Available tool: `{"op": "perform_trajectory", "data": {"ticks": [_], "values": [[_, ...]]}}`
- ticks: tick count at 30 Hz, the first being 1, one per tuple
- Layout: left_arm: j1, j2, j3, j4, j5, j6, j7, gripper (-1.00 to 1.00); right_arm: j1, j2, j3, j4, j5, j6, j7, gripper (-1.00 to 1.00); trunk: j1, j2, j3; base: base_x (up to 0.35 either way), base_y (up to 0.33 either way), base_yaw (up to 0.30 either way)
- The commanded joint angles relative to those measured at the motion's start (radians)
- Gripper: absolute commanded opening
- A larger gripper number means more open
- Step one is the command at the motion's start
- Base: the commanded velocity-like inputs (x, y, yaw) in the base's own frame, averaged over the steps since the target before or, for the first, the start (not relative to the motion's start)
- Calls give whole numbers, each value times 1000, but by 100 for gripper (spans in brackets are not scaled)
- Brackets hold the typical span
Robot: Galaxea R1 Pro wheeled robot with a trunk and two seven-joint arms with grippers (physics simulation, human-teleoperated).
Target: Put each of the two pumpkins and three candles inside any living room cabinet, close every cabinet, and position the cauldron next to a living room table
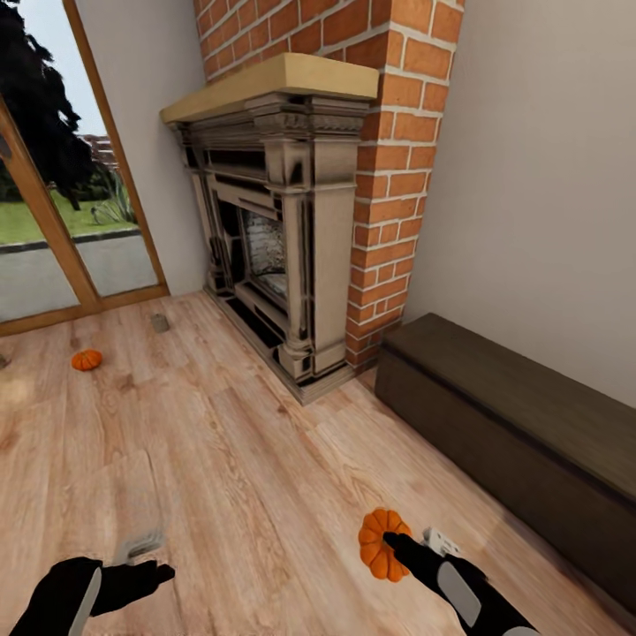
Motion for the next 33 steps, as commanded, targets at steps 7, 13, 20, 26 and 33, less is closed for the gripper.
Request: {"op": "perform_trajectory", "data": {"ticks": [7, 13, 20, 26, 33], "values": [[0, -4, -1, 186, 13, -188, 93, 100, 0, -8, 118, 3, 3, 2, -48, -100, -27, 49, 12, 0, 0, 168], [0, -38, 3, 212, 14, -220, 111, 100, 0, -3, 136, 7, 6, -6, -65, -100, -35, 63, 10, 0, 0, 171], [0, -45, 3, 218, 13, -227, 112, 100, 0, -7, 144, 11, 45, -56, -58, -100, -35, 63, 3, 0, 0, 128], [0, -46, 3, 267, 12, -323, 113, 100, 0, -5, 144, 16, 52, -61, -60, -100, -35, 63, 3, 0, 0, 96], [0, -45, 6, 313, 13, -349, 113, 100, 0, 5, 178, 17, 53, -64, -71, -100, -35, 63, 3, 44, 0, 278]]}}
